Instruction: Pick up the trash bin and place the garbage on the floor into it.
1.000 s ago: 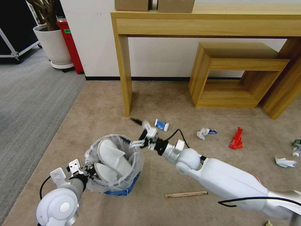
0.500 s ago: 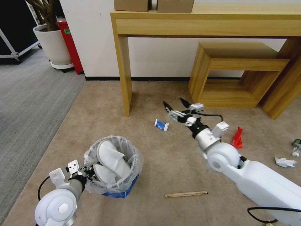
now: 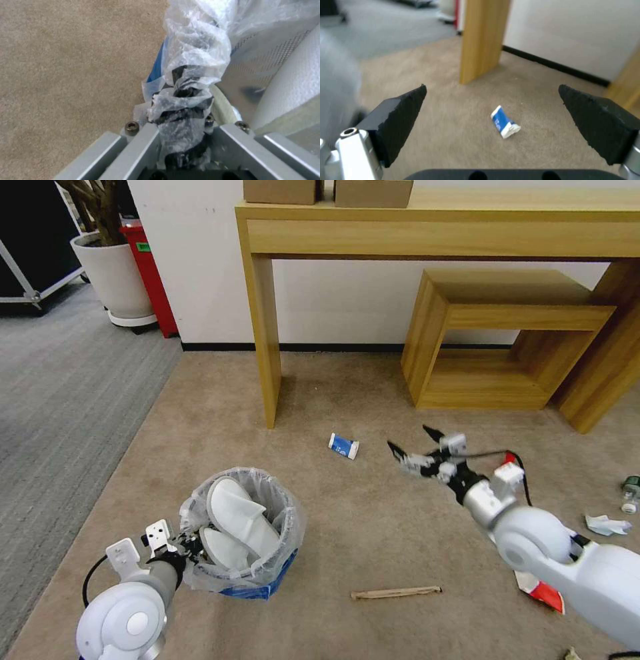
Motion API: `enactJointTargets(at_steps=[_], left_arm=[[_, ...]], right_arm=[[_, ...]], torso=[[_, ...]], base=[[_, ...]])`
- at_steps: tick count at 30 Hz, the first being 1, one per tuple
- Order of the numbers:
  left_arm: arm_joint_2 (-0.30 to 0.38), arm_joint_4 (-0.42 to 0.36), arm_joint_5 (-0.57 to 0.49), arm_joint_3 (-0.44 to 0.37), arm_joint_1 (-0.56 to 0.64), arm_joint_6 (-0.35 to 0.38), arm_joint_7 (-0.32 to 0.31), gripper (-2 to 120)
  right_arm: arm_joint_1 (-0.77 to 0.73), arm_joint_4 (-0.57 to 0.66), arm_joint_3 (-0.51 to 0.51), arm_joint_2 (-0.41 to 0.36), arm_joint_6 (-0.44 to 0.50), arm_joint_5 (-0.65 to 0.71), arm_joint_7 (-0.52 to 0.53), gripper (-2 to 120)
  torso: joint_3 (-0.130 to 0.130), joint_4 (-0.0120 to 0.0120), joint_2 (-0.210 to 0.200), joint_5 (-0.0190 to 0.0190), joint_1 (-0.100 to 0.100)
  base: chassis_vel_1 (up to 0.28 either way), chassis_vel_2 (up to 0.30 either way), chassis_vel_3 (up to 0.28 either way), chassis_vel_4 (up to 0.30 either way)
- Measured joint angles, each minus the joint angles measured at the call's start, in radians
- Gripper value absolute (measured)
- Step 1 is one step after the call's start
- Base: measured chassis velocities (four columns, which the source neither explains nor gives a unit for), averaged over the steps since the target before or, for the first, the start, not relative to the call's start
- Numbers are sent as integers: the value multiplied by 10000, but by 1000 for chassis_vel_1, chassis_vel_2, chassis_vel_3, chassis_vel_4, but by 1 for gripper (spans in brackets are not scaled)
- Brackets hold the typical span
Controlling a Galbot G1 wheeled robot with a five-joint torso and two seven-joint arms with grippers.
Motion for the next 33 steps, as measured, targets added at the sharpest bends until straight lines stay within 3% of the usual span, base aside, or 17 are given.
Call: enactJointTargets(at_steps=[5,8,14,17,20,25,33], left_arm=[[-94,37,101,-4,42,-24,78,0],[-119,52,156,-18,87,-42,114,0],[-213,99,241,-9,104,-54,155,0],[-290,108,300,-12,131,-62,178,0],[-388,108,406,-32,186,-77,222,0],[-465,104,463,-25,199,-79,238,0],[-526,149,497,0,147,-85,247,0]], right_arm=[[-254,-699,-309,-374,1067,-1885,-1155,99],[-395,-1601,-394,-508,2177,-3153,-2457,96],[-767,-2161,-559,-906,2345,-3993,-2713,92],[-904,-2234,-570,-1116,2014,-4267,-2697,86],[-1191,-1952,-591,-1405,676,-4395,-1837,94],[-1098,-1766,-869,-1448,-375,-4382,-1360,94],[-484,-1316,-1901,-1275,-2489,-3430,-742,100]], torso=[[0,1,0,-3,0],[1,3,0,1,0],[1,0,-1,0,0],[1,1,-1,0,0],[1,1,-2,-3,0],[1,1,-2,-4,0],[1,1,-2,-3,0]], base=[[0,0,0,0],[0,0,0,0],[0,0,0,0],[0,0,0,0],[0,0,0,0],[0,0,0,0],[0,0,0,0]])
